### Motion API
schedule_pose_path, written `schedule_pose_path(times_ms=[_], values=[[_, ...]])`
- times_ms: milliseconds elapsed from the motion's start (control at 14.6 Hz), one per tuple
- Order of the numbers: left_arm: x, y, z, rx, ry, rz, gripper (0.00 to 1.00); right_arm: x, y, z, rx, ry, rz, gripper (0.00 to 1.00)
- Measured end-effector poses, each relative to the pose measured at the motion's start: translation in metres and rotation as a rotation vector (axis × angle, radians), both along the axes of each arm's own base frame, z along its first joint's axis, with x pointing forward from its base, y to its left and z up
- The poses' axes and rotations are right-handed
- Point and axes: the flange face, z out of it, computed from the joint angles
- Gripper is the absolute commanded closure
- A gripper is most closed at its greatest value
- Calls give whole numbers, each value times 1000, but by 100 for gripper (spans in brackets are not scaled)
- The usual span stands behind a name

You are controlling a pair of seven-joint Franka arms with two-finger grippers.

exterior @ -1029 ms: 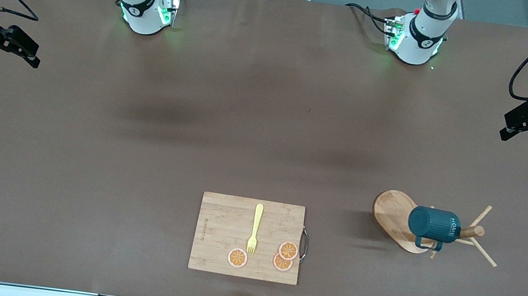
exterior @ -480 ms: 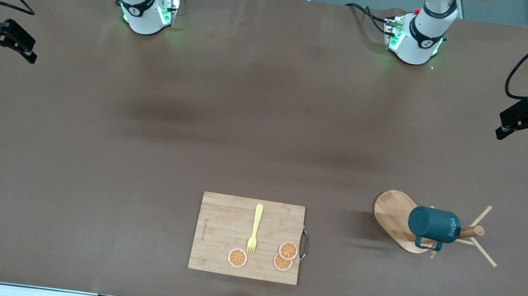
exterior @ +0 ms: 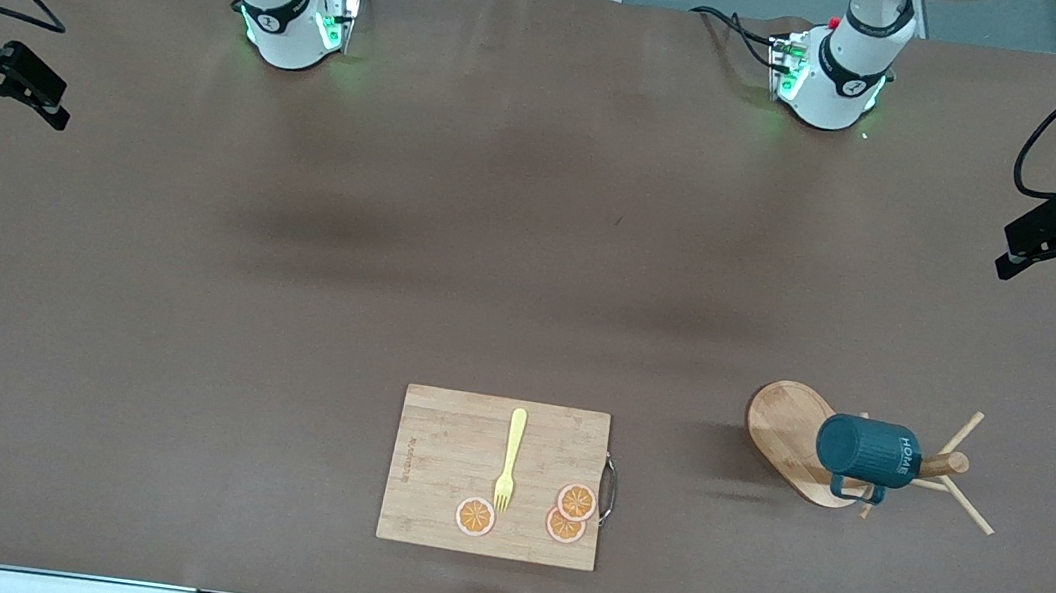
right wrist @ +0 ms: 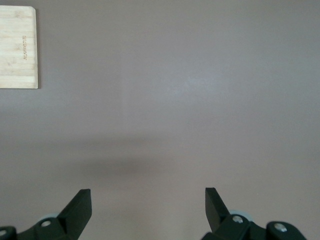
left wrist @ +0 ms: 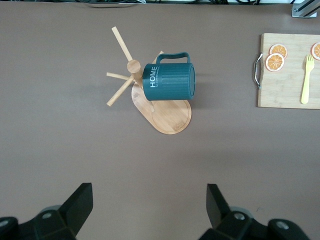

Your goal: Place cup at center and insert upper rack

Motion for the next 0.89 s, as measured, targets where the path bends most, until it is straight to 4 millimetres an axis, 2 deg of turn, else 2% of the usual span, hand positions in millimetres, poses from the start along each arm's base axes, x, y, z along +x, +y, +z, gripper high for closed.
schedule_pose_path(times_ms=[891], values=[[0, -4, 0, 0, 0, -9, 0, 4, 0, 1, -1, -26, 0, 0]])
